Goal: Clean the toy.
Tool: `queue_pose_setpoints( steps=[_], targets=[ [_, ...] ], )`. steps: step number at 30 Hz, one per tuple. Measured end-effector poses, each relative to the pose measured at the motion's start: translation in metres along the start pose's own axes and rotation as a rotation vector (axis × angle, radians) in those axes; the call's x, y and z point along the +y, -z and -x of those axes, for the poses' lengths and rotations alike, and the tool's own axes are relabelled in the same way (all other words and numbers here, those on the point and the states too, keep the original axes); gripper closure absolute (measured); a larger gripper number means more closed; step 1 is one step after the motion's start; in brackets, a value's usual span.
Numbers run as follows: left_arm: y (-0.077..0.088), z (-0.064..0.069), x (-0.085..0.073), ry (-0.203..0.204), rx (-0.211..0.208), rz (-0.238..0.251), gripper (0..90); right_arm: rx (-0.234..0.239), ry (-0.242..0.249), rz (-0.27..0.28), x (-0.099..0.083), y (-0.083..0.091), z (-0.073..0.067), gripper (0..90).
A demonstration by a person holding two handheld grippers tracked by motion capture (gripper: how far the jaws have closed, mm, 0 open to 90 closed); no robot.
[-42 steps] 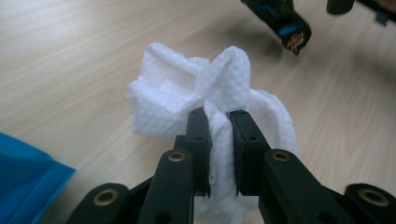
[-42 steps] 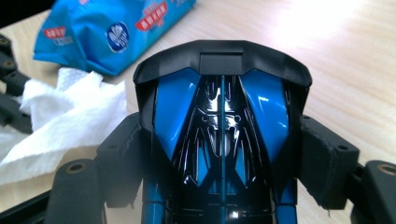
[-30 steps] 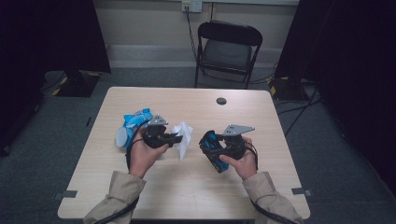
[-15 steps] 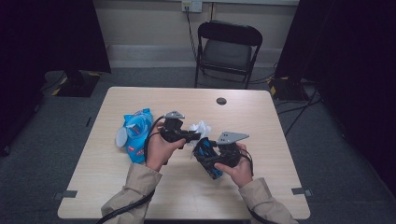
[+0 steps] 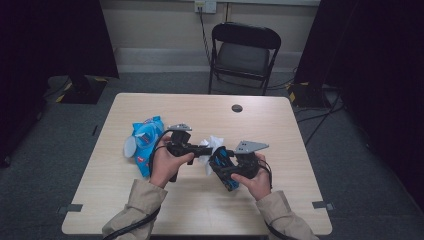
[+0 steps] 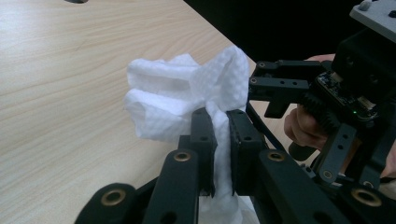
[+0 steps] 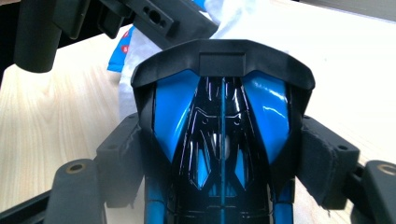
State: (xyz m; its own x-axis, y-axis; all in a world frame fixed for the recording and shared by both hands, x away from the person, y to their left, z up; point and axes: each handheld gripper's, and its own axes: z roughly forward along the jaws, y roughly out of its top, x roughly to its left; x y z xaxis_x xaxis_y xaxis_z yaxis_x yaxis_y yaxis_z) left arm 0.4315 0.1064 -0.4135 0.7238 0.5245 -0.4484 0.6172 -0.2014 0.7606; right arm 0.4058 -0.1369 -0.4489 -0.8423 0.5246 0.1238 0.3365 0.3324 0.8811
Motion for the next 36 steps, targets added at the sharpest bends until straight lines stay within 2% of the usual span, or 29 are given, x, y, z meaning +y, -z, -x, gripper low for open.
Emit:
queue_pose_setpoints(
  steps=[3,9,18,28,33,36],
  targets=[
    [0.002,0.0,0.0,-0.007,-0.008,-0.006,82.4,-0.012,0.005,-0.003,0.0,0.0,0.001,25.6],
    [0.004,0.003,-0.002,-0.028,-0.023,-0.023,82.5,-0.023,-0.022,0.011,-0.001,0.002,0.009,25.6],
    [0.005,0.008,-0.004,-0.067,-0.042,-0.056,82.6,-0.049,-0.017,0.004,0.002,0.001,0.015,25.6],
    [0.008,0.015,-0.01,-0.103,-0.084,-0.107,82.6,-0.084,-0.01,-0.005,0.019,0.001,0.026,25.6],
    [0.02,0.009,-0.015,-0.093,-0.06,-0.101,82.6,-0.089,-0.021,0.006,0.026,0.008,0.033,25.6],
    [0.033,0.001,-0.015,-0.071,-0.043,-0.066,82.6,-0.087,-0.01,0.002,0.027,0.013,0.033,25.6]
  ],
)
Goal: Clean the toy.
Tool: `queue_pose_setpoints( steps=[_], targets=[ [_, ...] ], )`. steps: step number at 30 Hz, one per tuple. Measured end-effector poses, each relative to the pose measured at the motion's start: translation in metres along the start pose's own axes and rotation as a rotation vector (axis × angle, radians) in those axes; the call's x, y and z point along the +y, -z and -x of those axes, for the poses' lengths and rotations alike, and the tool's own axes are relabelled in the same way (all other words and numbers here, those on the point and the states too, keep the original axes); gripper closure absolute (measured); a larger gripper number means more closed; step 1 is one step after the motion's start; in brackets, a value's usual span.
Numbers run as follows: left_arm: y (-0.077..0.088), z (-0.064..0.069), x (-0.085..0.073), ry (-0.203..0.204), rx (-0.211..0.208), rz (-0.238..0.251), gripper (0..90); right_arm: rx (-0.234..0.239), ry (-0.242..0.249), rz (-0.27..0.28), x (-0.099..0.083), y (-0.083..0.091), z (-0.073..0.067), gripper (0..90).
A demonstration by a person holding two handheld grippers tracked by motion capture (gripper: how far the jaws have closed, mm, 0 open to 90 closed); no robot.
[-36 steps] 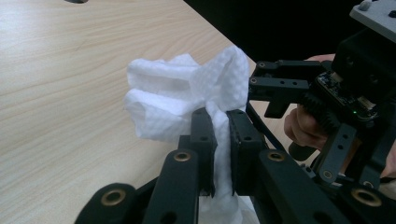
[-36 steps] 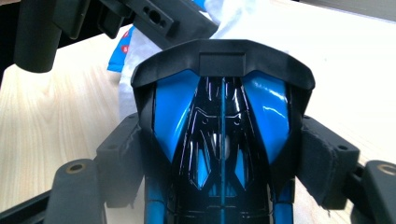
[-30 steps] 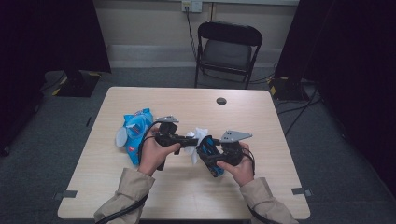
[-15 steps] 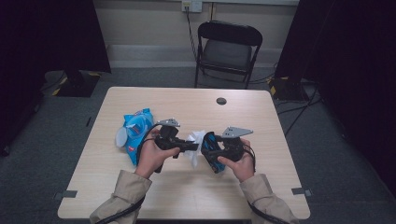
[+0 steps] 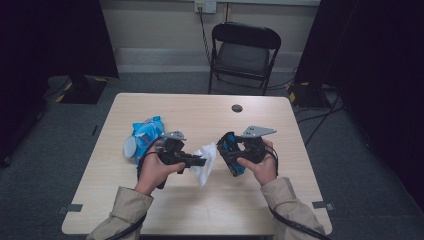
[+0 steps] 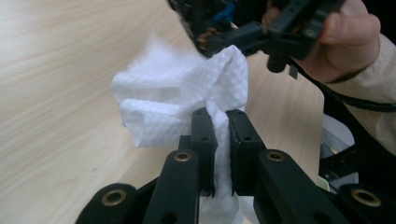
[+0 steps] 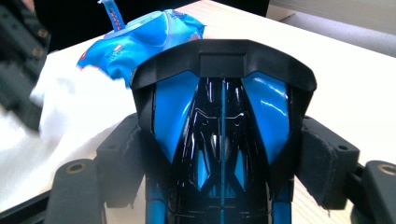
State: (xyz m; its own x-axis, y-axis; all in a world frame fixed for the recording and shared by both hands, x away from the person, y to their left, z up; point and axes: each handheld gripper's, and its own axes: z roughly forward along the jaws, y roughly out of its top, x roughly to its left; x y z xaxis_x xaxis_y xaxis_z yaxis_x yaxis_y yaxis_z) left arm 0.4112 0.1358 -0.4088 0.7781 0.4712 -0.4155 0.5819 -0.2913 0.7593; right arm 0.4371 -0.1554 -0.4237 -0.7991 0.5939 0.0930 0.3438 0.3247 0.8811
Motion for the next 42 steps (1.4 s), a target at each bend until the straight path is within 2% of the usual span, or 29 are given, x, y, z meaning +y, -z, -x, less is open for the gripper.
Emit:
queue_pose_setpoints(
  steps=[4,6,9,10,15,19,22,25,29,31,35,42],
  targets=[
    [0.018,-0.009,0.009,0.07,0.018,0.101,82.5,0.025,0.01,-0.002,-0.004,0.002,-0.004,25.6],
    [0.023,-0.01,0.017,0.088,0.022,0.144,82.5,0.031,0.009,-0.002,-0.006,0.001,-0.007,25.6],
    [0.024,-0.01,0.03,0.083,0.051,0.161,82.5,0.045,0.01,0.002,-0.008,-0.001,-0.012,25.6],
    [0.022,-0.01,0.035,0.092,0.053,0.179,82.5,0.047,0.016,0.001,-0.007,-0.002,-0.014,25.6],
    [0.012,-0.013,0.049,0.112,0.089,0.207,82.5,0.075,0.029,0.006,-0.007,-0.004,-0.021,25.6],
    [0.0,-0.014,0.055,0.125,0.102,0.196,82.5,0.089,0.04,0.005,-0.007,-0.005,-0.025,25.6],
    [-0.013,-0.012,0.056,0.116,0.11,0.169,82.4,0.096,0.046,0.007,-0.007,-0.005,-0.028,25.6],
    [-0.024,-0.01,0.056,0.14,0.078,0.165,82.4,0.103,0.051,0.007,-0.005,-0.007,-0.03,25.6],
    [-0.036,-0.004,0.056,0.122,0.052,0.125,82.4,0.11,0.059,0.006,-0.004,-0.011,-0.033,25.6],
    [-0.038,-0.002,0.055,0.117,0.048,0.113,82.5,0.11,0.059,0.006,-0.003,-0.011,-0.034,25.6],
    [-0.035,-0.002,0.053,0.134,0.034,0.109,82.6,0.095,0.058,0.004,-0.003,-0.01,-0.032,25.6],
    [-0.03,-0.004,0.046,0.149,0.017,0.123,82.7,0.085,0.077,-0.013,-0.003,-0.011,-0.033,25.6]
  ],
)
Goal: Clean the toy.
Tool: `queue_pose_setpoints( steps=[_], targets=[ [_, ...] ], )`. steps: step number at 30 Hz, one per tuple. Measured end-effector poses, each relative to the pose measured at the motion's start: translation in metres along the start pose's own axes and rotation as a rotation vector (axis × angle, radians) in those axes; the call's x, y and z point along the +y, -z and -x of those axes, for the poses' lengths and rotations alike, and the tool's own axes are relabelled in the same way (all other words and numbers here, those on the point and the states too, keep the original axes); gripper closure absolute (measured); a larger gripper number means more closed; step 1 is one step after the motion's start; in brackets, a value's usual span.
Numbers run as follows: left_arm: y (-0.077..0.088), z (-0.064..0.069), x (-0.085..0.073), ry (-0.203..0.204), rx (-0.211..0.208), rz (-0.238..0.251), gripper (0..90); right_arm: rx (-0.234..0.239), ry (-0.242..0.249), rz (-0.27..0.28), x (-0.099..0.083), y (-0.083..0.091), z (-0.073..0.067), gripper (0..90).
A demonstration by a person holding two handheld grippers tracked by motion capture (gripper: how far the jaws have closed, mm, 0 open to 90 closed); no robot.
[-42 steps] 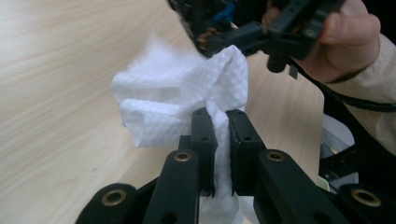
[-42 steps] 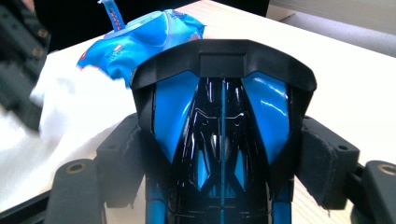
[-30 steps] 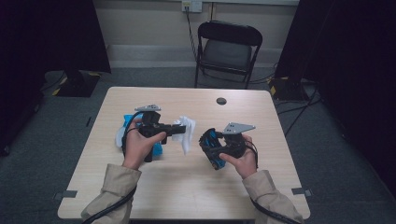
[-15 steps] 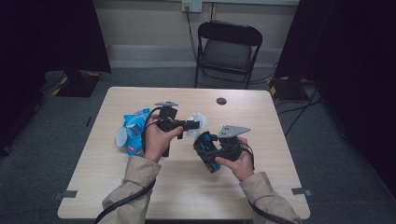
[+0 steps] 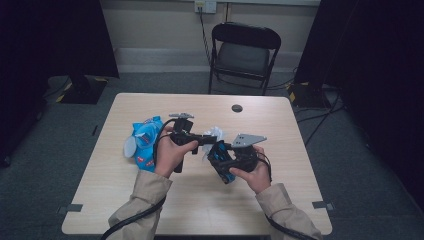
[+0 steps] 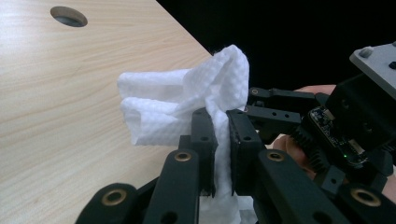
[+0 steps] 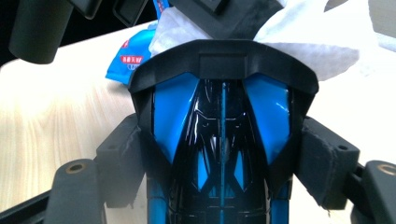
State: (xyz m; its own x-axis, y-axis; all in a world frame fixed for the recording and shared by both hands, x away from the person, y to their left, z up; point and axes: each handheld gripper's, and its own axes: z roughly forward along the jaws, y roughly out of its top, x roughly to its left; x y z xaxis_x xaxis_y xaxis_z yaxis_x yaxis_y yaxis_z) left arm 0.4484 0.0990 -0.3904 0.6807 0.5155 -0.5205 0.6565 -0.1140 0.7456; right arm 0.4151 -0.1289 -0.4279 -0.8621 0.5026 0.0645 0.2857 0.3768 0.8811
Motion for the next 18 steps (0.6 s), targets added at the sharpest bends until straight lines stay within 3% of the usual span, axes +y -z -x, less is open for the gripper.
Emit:
queue_pose_setpoints(
  steps=[9,18],
  targets=[
    [0.007,-0.004,-0.004,0.006,0.003,-0.023,82.6,-0.017,-0.02,0.004,-0.002,0.003,0.007,25.6],
    [0.007,0.0,-0.011,-0.013,-0.032,-0.042,82.6,-0.052,-0.035,0.0,-0.002,0.01,0.016,25.6]
  ],
)
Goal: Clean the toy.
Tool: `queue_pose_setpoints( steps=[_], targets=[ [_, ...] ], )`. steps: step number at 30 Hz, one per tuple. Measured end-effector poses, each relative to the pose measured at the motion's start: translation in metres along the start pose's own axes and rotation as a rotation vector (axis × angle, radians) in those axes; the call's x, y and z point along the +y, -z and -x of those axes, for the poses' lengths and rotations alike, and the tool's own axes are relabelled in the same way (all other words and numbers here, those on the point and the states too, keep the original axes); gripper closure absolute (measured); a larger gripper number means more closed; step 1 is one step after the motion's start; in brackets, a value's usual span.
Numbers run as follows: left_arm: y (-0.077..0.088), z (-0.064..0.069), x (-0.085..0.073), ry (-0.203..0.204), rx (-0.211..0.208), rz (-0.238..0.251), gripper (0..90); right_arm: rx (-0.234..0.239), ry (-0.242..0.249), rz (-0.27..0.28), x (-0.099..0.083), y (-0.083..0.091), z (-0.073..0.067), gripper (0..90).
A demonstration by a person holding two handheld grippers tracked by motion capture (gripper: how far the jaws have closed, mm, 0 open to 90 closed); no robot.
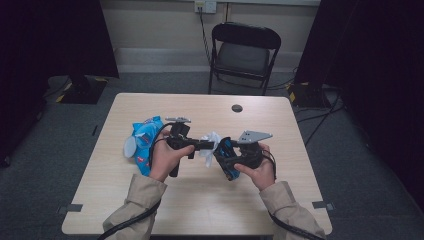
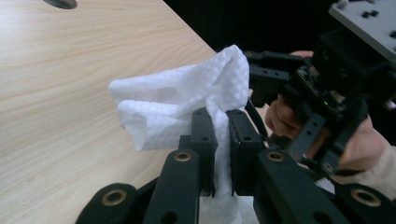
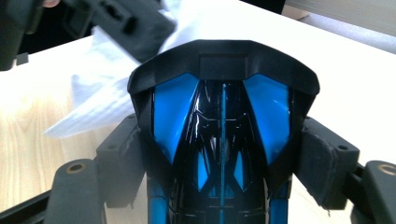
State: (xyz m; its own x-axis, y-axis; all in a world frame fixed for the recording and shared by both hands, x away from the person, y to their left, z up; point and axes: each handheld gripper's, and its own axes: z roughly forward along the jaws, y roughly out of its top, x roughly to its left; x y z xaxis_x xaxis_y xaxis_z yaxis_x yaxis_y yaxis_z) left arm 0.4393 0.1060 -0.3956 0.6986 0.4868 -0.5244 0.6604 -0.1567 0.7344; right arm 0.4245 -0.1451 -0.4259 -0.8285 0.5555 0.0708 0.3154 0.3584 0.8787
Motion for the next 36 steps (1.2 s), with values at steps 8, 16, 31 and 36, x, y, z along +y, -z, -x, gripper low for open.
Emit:
queue_pose_setpoints(
  steps=[8,16,31,36],
  targets=[
    [0.0,0.006,-0.004,-0.04,-0.01,-0.033,82.7,-0.027,-0.011,-0.008,0.001,-0.001,0.006,25.6],
    [-0.001,0.008,-0.008,-0.059,-0.019,-0.056,82.6,-0.052,-0.026,-0.006,0.004,-0.001,0.013,25.6],
    [-0.011,0.013,-0.014,-0.174,0.012,-0.129,81.9,-0.052,-0.042,0.008,0.006,-0.001,0.015,25.6],
    [-0.017,0.014,-0.015,-0.265,0.053,-0.165,74.6,-0.046,-0.045,0.01,0.006,-0.002,0.013,25.6]
  ],
)
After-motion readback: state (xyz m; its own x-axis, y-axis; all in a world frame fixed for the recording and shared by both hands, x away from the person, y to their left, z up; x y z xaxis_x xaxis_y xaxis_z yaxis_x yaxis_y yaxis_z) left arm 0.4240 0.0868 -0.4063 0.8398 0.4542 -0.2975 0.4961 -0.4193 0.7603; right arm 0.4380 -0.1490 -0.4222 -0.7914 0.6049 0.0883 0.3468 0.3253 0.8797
